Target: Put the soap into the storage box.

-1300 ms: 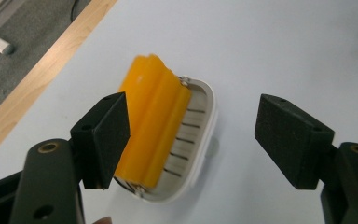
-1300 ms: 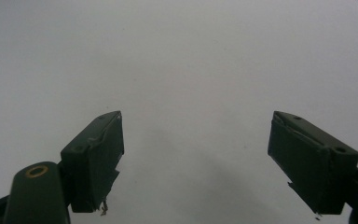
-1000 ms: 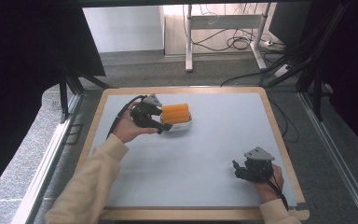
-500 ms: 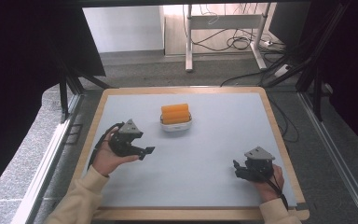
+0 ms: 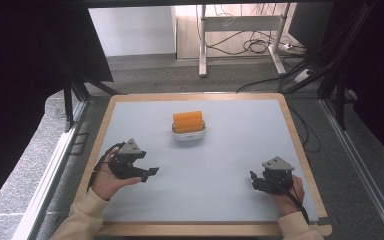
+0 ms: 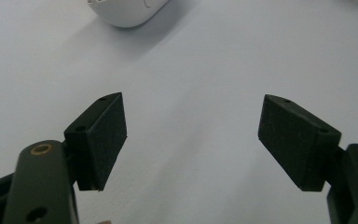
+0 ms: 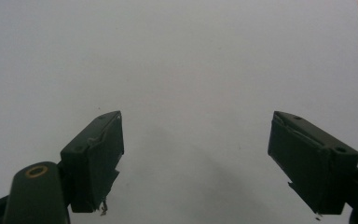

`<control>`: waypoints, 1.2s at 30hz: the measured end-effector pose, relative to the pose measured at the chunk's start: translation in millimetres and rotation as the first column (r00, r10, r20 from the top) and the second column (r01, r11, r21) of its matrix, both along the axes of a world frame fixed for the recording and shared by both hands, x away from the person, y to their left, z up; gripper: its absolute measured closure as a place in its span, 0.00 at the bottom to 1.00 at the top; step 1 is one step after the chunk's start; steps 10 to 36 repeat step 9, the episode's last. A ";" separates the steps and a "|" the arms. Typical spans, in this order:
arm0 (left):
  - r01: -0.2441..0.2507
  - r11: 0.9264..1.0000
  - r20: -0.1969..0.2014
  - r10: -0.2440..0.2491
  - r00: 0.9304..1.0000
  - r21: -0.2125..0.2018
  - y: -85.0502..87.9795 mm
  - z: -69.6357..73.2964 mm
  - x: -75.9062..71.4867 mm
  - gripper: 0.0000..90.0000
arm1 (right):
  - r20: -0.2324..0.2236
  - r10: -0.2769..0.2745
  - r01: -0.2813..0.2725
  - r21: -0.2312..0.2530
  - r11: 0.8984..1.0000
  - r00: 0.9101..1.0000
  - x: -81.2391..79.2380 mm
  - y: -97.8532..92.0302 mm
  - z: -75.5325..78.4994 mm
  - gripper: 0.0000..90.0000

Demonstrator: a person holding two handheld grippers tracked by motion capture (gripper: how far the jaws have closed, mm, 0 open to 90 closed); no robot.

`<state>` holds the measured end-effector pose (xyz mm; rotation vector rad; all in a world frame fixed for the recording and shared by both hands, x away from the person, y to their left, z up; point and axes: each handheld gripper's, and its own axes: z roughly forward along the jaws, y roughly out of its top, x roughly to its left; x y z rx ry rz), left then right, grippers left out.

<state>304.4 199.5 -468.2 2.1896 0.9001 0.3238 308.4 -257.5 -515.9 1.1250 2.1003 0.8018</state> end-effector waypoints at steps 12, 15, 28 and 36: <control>-0.012 1.000 0.023 0.012 1.000 -0.016 7.5 4.6 -0.8 0.26 | 0.007 0.008 -0.008 0.015 1.000 1.000 2.4 1.7 -0.9 0.21; -0.012 1.000 0.023 0.012 1.000 -0.016 7.5 4.6 -0.8 0.26 | 0.007 0.008 -0.008 0.015 1.000 1.000 2.4 1.7 -0.9 0.21; -0.012 1.000 0.023 0.012 1.000 -0.016 7.5 4.6 -0.8 0.26 | 0.007 0.008 -0.008 0.015 1.000 1.000 2.4 1.7 -0.9 0.21; -0.012 1.000 0.023 0.012 1.000 -0.016 7.5 4.6 -0.8 0.26 | 0.007 0.008 -0.008 0.015 1.000 1.000 2.4 1.7 -0.9 0.21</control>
